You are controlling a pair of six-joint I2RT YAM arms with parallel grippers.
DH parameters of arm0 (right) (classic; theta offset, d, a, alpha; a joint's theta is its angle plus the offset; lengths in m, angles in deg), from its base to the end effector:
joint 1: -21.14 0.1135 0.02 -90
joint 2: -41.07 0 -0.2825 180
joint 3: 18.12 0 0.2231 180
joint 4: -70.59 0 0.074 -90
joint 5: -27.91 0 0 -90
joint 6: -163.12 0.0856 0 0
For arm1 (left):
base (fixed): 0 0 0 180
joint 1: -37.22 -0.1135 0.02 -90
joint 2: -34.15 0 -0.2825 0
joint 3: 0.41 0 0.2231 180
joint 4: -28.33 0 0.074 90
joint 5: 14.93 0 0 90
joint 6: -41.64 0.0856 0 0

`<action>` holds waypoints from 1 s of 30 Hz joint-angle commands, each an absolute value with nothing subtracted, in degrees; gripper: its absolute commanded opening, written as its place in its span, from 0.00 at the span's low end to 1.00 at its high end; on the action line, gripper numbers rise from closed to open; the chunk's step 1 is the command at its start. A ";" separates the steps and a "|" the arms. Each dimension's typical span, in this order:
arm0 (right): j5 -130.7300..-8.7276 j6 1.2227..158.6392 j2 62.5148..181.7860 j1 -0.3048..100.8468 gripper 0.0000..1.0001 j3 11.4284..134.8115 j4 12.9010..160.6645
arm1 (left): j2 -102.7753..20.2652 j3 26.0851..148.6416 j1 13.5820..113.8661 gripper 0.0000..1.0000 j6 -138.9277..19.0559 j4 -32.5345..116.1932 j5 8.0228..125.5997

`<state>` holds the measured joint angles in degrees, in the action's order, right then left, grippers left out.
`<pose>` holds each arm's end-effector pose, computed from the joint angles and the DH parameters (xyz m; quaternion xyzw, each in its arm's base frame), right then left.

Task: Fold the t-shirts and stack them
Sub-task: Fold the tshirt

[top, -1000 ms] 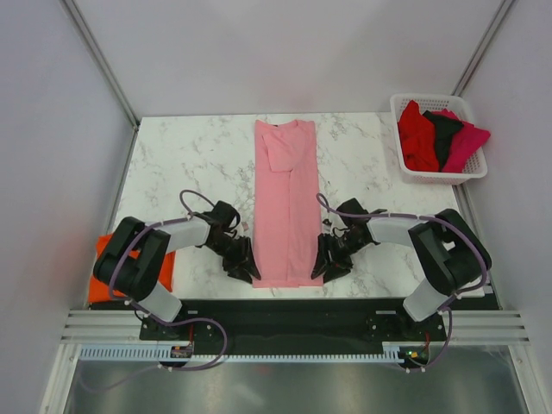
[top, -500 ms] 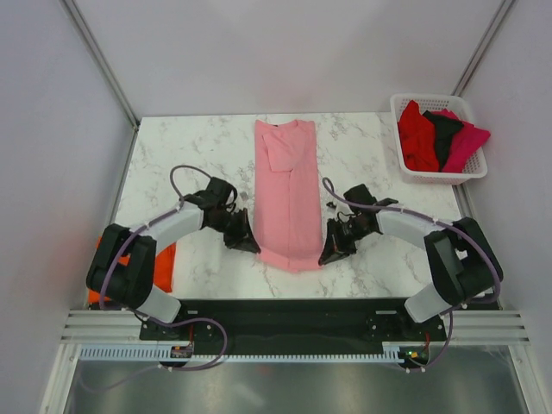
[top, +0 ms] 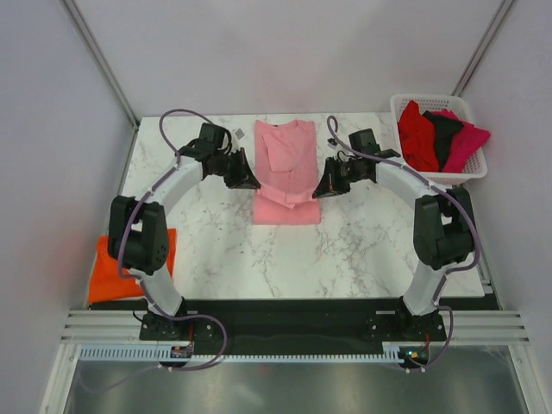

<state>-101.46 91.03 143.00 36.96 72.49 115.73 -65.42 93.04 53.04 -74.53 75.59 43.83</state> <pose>0.3456 0.1544 0.2293 -0.0807 0.9031 0.3875 0.1664 0.3502 -0.1454 0.2501 0.0018 0.9182 -0.3471 0.1909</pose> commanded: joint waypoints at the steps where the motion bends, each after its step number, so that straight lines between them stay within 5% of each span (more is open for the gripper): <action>1: -100.41 89.20 147.49 36.70 0.00 77.71 113.61 | -70.07 97.45 52.87 0.02 -69.89 75.93 45.63; 9: -98.04 87.00 156.03 36.00 0.04 84.57 112.91 | -77.20 102.64 52.25 0.03 -67.43 75.48 47.65; 12: -95.93 87.09 157.35 35.82 0.33 86.25 113.08 | -78.34 104.05 52.25 0.30 -67.25 75.31 48.88; 13: -95.40 87.26 156.83 35.47 0.37 86.69 113.26 | -78.17 104.23 52.17 0.47 -67.17 75.75 49.49; 16: -95.14 87.27 154.55 33.90 0.47 85.21 115.01 | -74.59 103.70 51.99 0.65 -66.46 78.28 53.79; 24: -102.77 90.25 145.31 32.48 0.51 63.09 115.65 | -64.03 83.94 51.90 0.72 -68.39 78.22 48.98; 30: -104.97 95.08 146.80 32.48 0.52 59.27 109.40 | -65.95 79.44 51.99 0.73 -70.07 75.75 42.56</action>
<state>-101.38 91.75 146.56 32.39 59.02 115.27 -64.94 79.77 52.03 -68.93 78.11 47.67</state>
